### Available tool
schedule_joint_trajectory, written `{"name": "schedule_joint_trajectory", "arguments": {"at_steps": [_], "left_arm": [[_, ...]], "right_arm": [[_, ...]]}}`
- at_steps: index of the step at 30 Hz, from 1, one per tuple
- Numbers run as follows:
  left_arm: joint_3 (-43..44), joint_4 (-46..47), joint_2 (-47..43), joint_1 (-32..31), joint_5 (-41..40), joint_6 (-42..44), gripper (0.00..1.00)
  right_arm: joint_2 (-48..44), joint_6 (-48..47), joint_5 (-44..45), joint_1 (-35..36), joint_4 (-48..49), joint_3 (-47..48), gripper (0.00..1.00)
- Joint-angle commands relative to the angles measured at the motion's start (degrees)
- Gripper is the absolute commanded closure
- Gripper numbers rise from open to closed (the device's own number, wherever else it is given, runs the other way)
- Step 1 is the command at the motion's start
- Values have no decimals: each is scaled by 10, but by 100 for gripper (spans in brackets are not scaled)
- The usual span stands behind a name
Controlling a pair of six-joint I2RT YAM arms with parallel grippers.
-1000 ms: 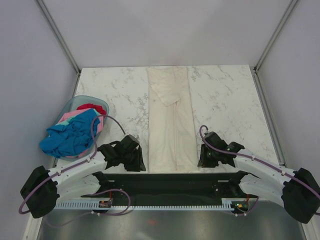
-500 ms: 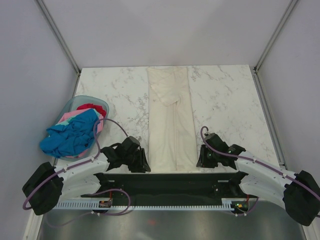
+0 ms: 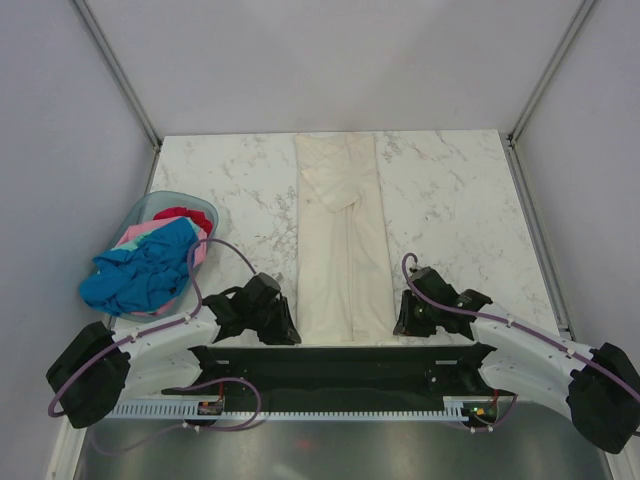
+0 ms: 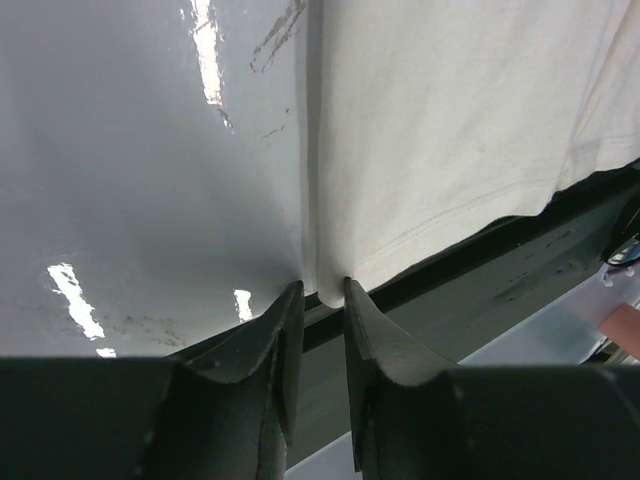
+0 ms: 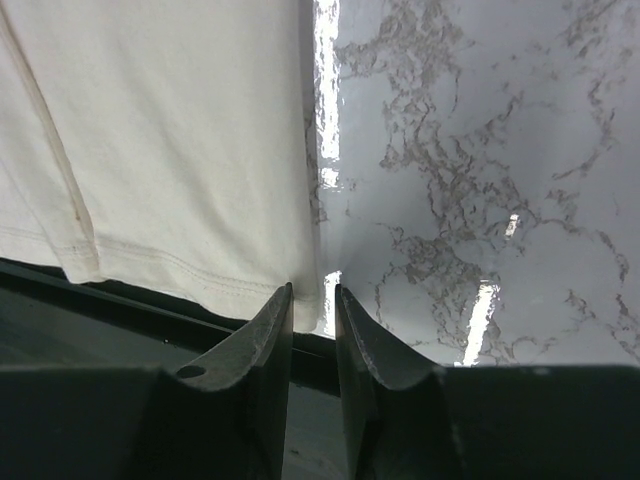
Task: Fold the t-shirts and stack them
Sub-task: Fold the tshirt
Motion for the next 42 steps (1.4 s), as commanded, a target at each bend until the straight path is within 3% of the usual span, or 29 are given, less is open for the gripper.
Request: {"name": "schedule_joint_trajectory", "arguments": {"at_steps": [1,11,15,20,24,27,42], "left_arm": [[-12,16,9,-1,1,-11,71],[-1,23,25,-1,20,8,83],[2,30,34,-2,27,15,98],[8,29,34,-5,23,17,98],[7,27,26,-8,19,4,98],[6,21,17,-8,10,-11,98],[56,-11,22,-8,3,-5,98]], "right_arm": [[-11,1,1,2,-19,-6,69],[-19,9,-16,1,-21,-10,68],[-26,18,-12,2,-20,-12,69],[-27,22,-14,2,-11,-22,73],[-33,26,-19,2,-5,-30,85],[-47,26,-15,2,-6,-27,100],[-59,32,32,2,-32,26,100]]}}
